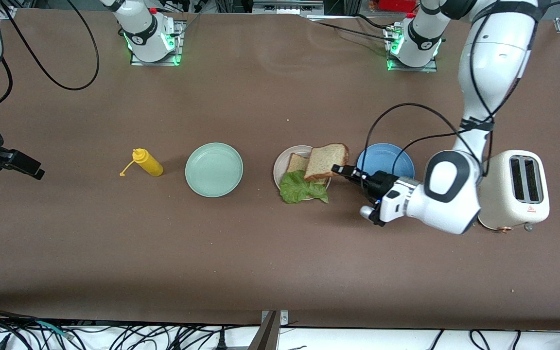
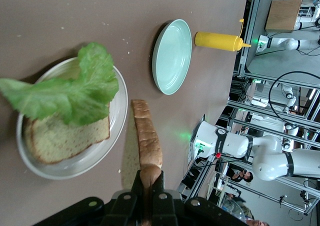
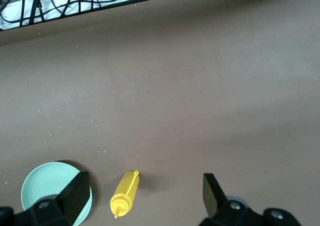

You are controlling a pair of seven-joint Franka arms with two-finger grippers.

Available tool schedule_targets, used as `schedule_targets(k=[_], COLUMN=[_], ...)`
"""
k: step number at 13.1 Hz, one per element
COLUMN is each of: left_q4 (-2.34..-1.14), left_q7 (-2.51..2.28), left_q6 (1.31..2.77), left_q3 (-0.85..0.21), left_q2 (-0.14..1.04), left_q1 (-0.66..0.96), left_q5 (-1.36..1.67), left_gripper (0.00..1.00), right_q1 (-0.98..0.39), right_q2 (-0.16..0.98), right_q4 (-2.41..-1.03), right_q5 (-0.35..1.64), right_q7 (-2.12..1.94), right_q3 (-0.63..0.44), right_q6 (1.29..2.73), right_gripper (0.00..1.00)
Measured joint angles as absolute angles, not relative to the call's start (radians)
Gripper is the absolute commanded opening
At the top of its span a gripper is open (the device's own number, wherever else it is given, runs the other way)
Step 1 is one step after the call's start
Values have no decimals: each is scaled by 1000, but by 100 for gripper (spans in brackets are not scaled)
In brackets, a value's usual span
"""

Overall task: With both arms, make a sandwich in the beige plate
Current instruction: 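Carry the toast slice over the beige plate with the left gripper, then lay the toast on the lettuce and open the left gripper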

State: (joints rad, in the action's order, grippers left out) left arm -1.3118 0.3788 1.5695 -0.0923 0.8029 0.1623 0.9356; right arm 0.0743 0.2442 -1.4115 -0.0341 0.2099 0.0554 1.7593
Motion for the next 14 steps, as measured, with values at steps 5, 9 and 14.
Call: schedule_targets(k=[5, 9, 14], left_q4=[-1311, -1310, -1310], left_q7=[502, 526, 525], left_q6=[1579, 1629, 1721], left_q3=[-92, -92, -92], left_q2=[889, 935, 953], left_q1=[191, 210, 227], left_q5=[1020, 1025, 1068], left_gripper=[0, 6, 100], right_q1=[74, 74, 74], right_q2=[244, 244, 244], right_q4=[-1412, -1412, -1412], right_q5=[-34, -34, -34], right_q7=[210, 210, 210], right_q3=[55, 55, 55], right_q6=[1759, 1759, 1759], right_gripper=[100, 100, 100])
